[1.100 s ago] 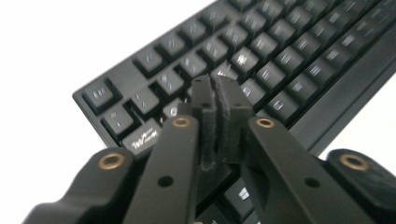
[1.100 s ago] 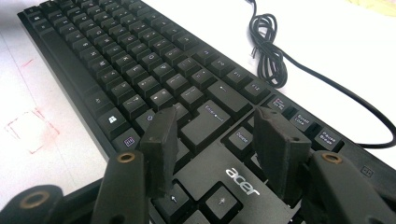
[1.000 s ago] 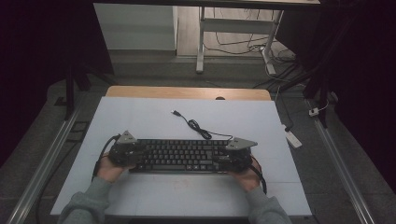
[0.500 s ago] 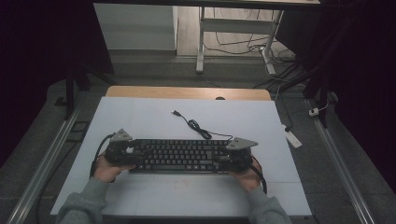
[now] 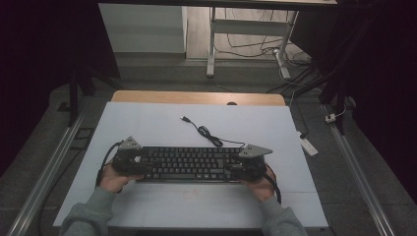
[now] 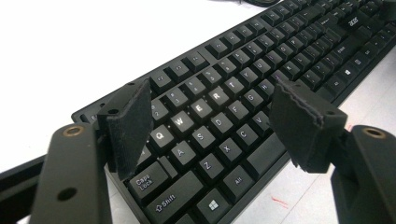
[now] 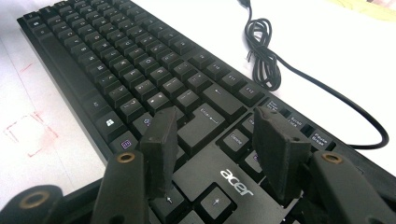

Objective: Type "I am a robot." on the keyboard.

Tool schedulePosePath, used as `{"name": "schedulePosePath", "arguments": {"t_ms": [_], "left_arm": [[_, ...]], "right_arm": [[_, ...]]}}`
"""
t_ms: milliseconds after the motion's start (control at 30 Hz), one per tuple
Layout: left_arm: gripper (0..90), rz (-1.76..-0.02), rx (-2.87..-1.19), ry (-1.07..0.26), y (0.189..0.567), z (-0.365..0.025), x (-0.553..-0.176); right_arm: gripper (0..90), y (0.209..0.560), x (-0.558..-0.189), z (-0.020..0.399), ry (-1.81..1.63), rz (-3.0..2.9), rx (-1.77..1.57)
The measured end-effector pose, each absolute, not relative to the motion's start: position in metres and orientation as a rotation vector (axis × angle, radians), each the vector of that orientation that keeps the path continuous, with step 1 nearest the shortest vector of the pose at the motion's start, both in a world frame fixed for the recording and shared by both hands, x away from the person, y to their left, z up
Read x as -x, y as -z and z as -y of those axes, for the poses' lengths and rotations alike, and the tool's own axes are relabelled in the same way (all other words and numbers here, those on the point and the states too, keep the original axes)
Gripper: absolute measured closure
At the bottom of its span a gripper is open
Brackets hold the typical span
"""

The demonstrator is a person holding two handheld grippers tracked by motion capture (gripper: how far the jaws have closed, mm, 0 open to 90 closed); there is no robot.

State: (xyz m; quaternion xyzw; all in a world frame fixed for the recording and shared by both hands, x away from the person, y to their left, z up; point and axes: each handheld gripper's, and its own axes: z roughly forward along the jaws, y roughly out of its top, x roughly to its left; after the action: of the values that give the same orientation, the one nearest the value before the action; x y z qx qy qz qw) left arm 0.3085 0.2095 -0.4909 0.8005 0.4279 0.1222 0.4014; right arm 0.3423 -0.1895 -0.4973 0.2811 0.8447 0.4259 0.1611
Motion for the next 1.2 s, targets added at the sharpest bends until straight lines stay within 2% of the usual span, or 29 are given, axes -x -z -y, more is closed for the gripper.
{"name": "schedulePosePath", "arguments": {"t_ms": [233,533,700,967,1200], "left_arm": [[30.1,-1.084,-2.029,-0.309,0.492,-0.208,-0.309],[29.6,-1.080,-2.047,-0.310,0.493,-0.205,-0.309],[29.4,-1.076,-2.059,-0.310,0.494,-0.203,-0.309],[29.3,-1.072,-2.071,-0.310,0.495,-0.201,-0.309],[29.1,-1.069,-2.077,-0.311,0.496,-0.199,-0.309]], "right_arm": [[50.9,0.495,-0.341,0.187,-1.241,-2.409,-0.796],[56.3,0.490,-0.339,0.183,-1.301,-2.400,-0.784],[65.8,0.489,-0.339,0.180,-1.328,-2.410,-0.769],[88.8,0.484,-0.336,0.173,-1.370,-2.454,-0.713],[89.5,0.483,-0.336,0.160,-1.358,-2.495,-0.673]]}}
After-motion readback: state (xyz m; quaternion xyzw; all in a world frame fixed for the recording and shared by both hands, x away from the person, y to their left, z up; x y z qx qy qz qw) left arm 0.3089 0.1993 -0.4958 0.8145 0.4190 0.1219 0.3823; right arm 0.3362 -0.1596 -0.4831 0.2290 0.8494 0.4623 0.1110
